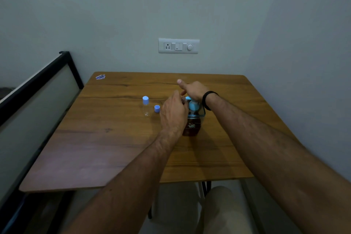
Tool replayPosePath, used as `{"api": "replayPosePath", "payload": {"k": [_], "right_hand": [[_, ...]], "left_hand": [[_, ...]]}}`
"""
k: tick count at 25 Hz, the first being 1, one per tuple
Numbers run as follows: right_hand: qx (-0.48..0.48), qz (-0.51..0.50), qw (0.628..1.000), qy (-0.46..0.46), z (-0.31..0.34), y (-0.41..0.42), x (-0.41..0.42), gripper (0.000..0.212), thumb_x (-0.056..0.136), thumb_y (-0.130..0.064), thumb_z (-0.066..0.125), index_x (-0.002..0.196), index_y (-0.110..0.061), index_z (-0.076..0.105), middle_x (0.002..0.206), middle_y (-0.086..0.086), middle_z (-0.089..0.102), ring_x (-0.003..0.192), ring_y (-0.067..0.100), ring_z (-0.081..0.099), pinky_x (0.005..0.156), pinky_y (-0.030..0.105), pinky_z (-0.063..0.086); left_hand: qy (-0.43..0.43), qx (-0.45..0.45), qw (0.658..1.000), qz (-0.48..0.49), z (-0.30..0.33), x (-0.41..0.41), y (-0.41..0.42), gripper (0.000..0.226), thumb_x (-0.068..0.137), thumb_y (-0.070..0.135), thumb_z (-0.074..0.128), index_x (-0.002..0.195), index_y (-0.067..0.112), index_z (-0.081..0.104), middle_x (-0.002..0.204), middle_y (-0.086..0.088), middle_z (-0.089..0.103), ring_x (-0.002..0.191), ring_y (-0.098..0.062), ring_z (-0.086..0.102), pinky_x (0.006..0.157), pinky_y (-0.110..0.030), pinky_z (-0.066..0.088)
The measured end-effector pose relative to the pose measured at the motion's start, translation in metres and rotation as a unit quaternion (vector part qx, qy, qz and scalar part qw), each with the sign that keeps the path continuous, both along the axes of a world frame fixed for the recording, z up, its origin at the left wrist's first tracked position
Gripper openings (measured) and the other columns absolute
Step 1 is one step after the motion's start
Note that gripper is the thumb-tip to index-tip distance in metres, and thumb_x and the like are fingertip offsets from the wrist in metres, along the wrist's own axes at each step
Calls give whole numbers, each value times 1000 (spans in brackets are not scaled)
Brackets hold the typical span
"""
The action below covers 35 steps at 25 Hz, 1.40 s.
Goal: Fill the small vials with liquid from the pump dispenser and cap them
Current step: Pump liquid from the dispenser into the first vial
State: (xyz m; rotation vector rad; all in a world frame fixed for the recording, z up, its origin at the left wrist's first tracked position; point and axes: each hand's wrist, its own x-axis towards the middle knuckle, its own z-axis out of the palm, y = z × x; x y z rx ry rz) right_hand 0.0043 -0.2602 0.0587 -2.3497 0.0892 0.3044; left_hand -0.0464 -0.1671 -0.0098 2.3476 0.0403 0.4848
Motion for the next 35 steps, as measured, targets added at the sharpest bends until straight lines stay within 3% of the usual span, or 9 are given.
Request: {"api": "replayPosePath", "payload": {"k": [4, 10, 14, 16, 19, 24, 29, 33, 35], "right_hand": [[35, 4, 997, 68, 9, -4, -7, 97, 83, -90, 31, 129, -13, 67, 124, 4, 52, 104, 23, 50, 85, 42, 39], [-10, -8, 1000, -16, -5, 1, 3, 70, 96, -72, 42, 108, -12, 76, 122, 7, 68, 77, 11, 56, 72, 32, 42], [42, 11, 995, 88, 7, -5, -1, 97, 75, -95, 38, 120, -15, 70, 111, 4, 55, 101, 25, 58, 93, 45, 48], [34, 13, 997, 70, 5, -5, -1, 92, 80, -91, 37, 118, -15, 71, 109, 3, 56, 97, 22, 58, 88, 39, 47], [-7, -4, 1000, -18, -4, 0, 2, 72, 96, -74, 40, 108, -13, 76, 118, 5, 68, 76, 10, 56, 64, 27, 40], [30, 8, 998, 56, 5, -5, -4, 93, 83, -90, 34, 123, -14, 70, 115, 1, 51, 102, 22, 51, 86, 40, 39], [-1, -9, 1000, -30, -5, 1, 2, 72, 96, -73, 40, 104, -12, 78, 114, 5, 70, 78, 14, 58, 73, 33, 43], [30, 20, 997, 71, 4, -4, 2, 93, 81, -91, 35, 119, -14, 72, 107, 4, 58, 98, 23, 59, 88, 42, 47], [38, 10, 998, 46, -1, -5, 2, 87, 86, -86, 36, 115, -14, 74, 104, 3, 59, 92, 20, 58, 83, 38, 44]], "left_hand": [[5, -10, 1000, -1, 1, 0, 0, 13, 102, 24, 55, 94, 20, 45, 87, 5, 54, 83, -13, 55, 70, -27, 42], [9, -6, 1000, -2, 0, 1, 0, 11, 101, 25, 56, 98, 19, 47, 88, 5, 54, 83, -14, 55, 70, -27, 43], [8, -10, 1000, -2, 1, 1, 1, 10, 101, 24, 57, 101, 17, 50, 90, 5, 55, 84, -12, 54, 72, -28, 44], [2, -9, 1000, -2, 0, 1, 0, 10, 101, 25, 56, 103, 16, 52, 90, 5, 55, 85, -13, 55, 71, -27, 43], [9, -19, 1000, -3, -1, 2, 0, 12, 101, 26, 58, 103, 16, 52, 91, 4, 56, 84, -13, 55, 72, -27, 46], [8, -20, 1000, -4, -1, 1, 0, 11, 101, 26, 58, 100, 19, 49, 91, 6, 56, 85, -12, 56, 73, -27, 47], [12, -9, 1000, -1, 0, 2, 1, 12, 101, 27, 57, 102, 17, 50, 90, 6, 53, 84, -12, 52, 70, -26, 41], [10, -19, 1000, -8, -1, 2, 1, 11, 102, 26, 57, 104, 17, 53, 92, 6, 56, 89, -14, 59, 79, -32, 54], [10, -18, 1000, -8, -1, 3, 1, 11, 101, 26, 57, 103, 17, 52, 92, 5, 57, 87, -14, 57, 77, -32, 53]]}}
